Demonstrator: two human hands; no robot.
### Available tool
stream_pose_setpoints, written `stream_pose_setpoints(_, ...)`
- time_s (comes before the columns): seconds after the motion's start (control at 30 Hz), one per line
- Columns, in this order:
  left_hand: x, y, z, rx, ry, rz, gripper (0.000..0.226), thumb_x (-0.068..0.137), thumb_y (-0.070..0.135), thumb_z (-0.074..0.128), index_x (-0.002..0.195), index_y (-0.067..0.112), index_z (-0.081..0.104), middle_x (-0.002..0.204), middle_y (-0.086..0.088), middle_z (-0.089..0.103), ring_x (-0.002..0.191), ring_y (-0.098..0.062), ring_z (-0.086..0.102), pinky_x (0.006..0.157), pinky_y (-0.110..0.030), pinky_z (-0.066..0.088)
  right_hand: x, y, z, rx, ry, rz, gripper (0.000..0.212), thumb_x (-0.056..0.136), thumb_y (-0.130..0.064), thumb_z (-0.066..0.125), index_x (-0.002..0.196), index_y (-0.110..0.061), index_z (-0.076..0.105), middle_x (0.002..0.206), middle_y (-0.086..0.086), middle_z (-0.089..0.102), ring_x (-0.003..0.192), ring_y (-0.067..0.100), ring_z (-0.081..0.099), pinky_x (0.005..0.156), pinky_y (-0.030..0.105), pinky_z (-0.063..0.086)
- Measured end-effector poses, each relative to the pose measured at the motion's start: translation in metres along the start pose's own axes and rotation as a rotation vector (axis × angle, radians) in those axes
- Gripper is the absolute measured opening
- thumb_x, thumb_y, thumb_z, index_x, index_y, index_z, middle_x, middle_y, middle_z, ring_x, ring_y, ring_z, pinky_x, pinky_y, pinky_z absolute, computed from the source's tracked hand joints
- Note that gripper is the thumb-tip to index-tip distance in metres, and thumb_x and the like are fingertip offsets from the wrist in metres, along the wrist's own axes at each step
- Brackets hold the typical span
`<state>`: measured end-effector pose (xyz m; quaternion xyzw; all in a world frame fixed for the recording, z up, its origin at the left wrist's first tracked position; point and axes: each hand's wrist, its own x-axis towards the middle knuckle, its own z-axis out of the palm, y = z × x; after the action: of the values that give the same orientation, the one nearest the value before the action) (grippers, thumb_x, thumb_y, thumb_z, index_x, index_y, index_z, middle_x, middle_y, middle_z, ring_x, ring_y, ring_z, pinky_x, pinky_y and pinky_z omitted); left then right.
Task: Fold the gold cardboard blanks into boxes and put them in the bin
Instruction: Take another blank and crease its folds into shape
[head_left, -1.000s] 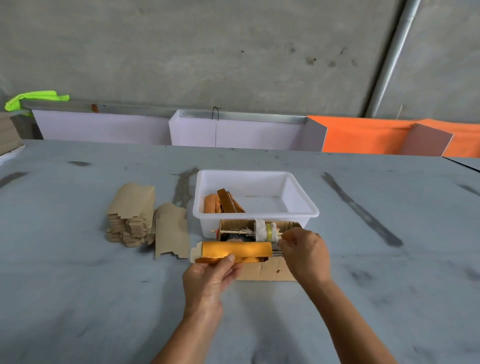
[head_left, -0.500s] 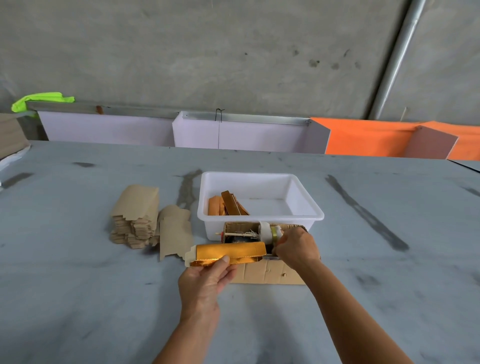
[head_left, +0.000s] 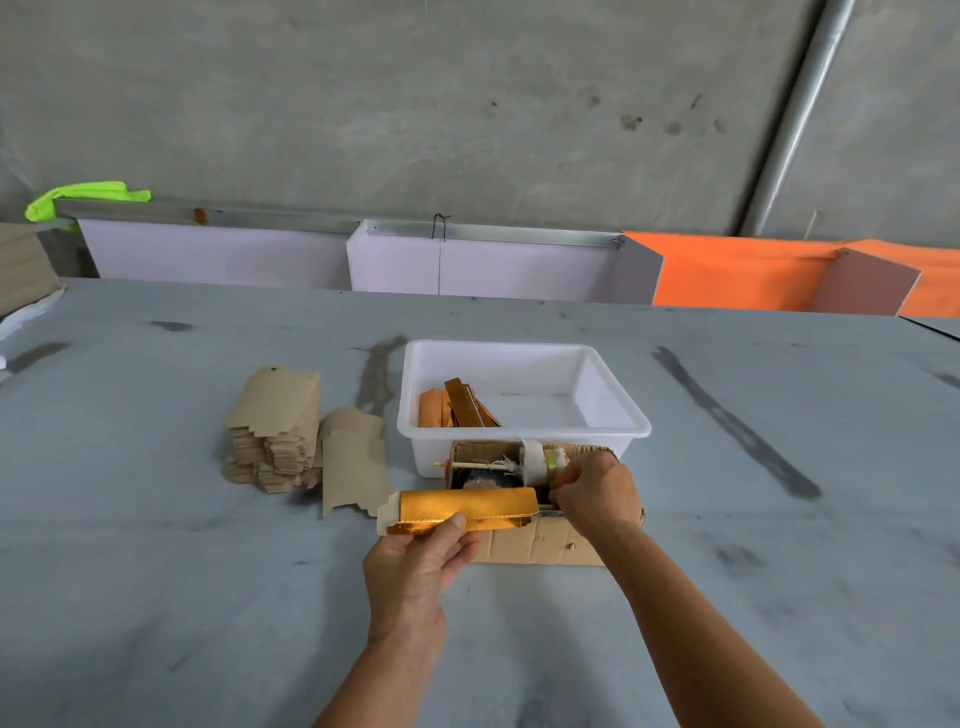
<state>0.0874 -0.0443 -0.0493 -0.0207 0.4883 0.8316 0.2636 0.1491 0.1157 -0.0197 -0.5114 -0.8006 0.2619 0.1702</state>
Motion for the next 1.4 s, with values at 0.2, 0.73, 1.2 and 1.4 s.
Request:
stream_pose_setpoints(0.2,-0.001,-0.005,0.002,0.02,-0.003,-0.002,0.008,0.076,-0.008,0.069,0.082,-0.004,0.065,0.08,-0.022,0.07,0.07,-0.033,0.069,0.06,-0.03,0.059,-0.002,-0.004,-0.005,0.007,0.013,-0.063,0.018,0.073,0.001,0.055,0.078,-0.011,0.067,0.082,0.007,0.064,0.078,0.025,0.06,0.06,0.027,0.045)
stream_pose_setpoints(0.73,-0.001,-0.012,0.015,0.029,-0.007,0.002,0.011,0.075,-0.007,0.071,0.084,-0.005,0.064,0.077,-0.019,0.071,0.07,-0.03,0.071,0.057,-0.026,0.058,0.018,-0.021,-0.031,0.104,-0.215,0.081,0.026,0.069,0.012,0.067,0.094,0.005,0.066,0.088,0.017,0.065,0.075,0.026,0.061,0.068,0.031,0.054)
stream_pose_setpoints(1.2,0.007,-0.017,0.023,-0.06,0.04,-0.026,0.015,0.076,-0.009,0.071,0.087,0.0,0.065,0.083,-0.017,0.072,0.072,-0.031,0.072,0.059,-0.028,0.059,-0.015,-0.008,-0.037,0.574,-0.135,0.145,0.024,0.063,0.018,0.065,0.061,-0.006,0.06,0.061,0.008,0.055,0.055,0.019,0.048,0.051,0.026,0.041)
stream_pose_setpoints(1.4,0.011,-0.018,0.023,-0.102,0.034,-0.086,0.017,0.075,-0.007,0.071,0.09,-0.002,0.064,0.088,-0.019,0.072,0.076,-0.032,0.072,0.064,-0.031,0.06,-0.046,0.008,-0.029,0.777,-0.044,0.13,0.023,0.067,0.013,0.071,0.061,-0.007,0.062,0.061,0.008,0.058,0.053,0.018,0.047,0.051,0.027,0.04)
